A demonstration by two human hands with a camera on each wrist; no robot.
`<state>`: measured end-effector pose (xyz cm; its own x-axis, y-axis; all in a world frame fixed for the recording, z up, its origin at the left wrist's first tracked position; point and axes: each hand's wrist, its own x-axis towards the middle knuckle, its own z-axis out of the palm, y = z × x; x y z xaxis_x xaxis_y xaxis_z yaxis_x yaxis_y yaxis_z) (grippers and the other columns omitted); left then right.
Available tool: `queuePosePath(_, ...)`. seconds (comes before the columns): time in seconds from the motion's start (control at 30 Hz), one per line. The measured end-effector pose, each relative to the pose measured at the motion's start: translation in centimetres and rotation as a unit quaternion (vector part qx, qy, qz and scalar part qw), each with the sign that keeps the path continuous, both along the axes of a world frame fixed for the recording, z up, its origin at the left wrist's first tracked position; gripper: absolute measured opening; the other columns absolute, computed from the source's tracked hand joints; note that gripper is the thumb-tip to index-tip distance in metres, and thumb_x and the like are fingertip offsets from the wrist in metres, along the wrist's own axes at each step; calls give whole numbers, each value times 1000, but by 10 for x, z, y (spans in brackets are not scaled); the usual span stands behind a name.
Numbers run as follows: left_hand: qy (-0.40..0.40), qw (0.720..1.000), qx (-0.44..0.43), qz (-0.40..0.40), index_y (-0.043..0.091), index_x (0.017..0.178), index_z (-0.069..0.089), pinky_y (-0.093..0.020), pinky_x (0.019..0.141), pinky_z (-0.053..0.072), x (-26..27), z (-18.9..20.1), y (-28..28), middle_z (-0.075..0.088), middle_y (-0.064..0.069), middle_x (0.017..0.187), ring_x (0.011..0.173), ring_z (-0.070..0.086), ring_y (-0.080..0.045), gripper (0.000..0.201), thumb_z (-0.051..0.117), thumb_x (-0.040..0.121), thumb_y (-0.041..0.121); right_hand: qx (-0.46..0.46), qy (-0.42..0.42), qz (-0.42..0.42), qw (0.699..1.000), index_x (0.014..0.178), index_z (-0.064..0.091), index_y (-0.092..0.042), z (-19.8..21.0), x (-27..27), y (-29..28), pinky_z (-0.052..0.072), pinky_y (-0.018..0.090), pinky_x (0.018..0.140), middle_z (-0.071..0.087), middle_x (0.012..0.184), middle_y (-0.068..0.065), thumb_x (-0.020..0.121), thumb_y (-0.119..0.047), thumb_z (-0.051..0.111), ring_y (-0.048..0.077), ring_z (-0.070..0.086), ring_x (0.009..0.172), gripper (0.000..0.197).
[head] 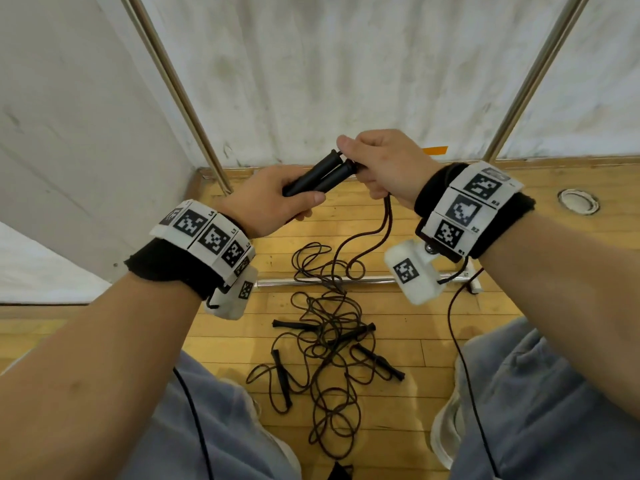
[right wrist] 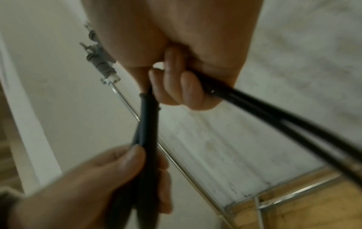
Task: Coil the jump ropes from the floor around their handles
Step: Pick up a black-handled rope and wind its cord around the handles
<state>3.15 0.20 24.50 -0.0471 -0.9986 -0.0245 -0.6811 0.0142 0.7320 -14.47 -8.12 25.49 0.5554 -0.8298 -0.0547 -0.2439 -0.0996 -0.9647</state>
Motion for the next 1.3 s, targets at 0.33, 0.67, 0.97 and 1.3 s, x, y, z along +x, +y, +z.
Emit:
queuePosePath(0.33,-41,999,16,7,25,115,54,-34,73,55,5,-15,-12,68,2,88,79,67,-12,27,64,90,28,33,-99,-172,979,68,57,-14,4,6,-5,28,23,42,34,49,-8,93,-29,57,8,30,42,29)
queuePosePath(0.67,-88,991,-56,88,19,95,58,-27,60,50,-2,-7,-12,63,3,76,68,62,-14,27,75,79,34,39,-122,-203,971,63,57,-14,5,2,-15,31,25,45,33,47,-7,90,-25,61,10,29,42,29)
queuePosePath(0.97,357,921,-45,151,12,98,55,-23,48,46,-3,17,-11,65,-2,72,60,62,-16,8,59,94,18,-27,-69,-85,994,73,62,-19,-8,5,-10,49,39,70,55,56,-3,98,-41,40,18,52,60,40)
queuePosePath(1.3,418,878,-19,231,9,98,57,-18,43,41,-9,12,-23,58,-2,71,55,54,-12,17,68,87,16,3,-50,-45,998,78,64,-12,-24,22,10,45,27,57,54,58,-3,100,-29,41,14,50,51,36)
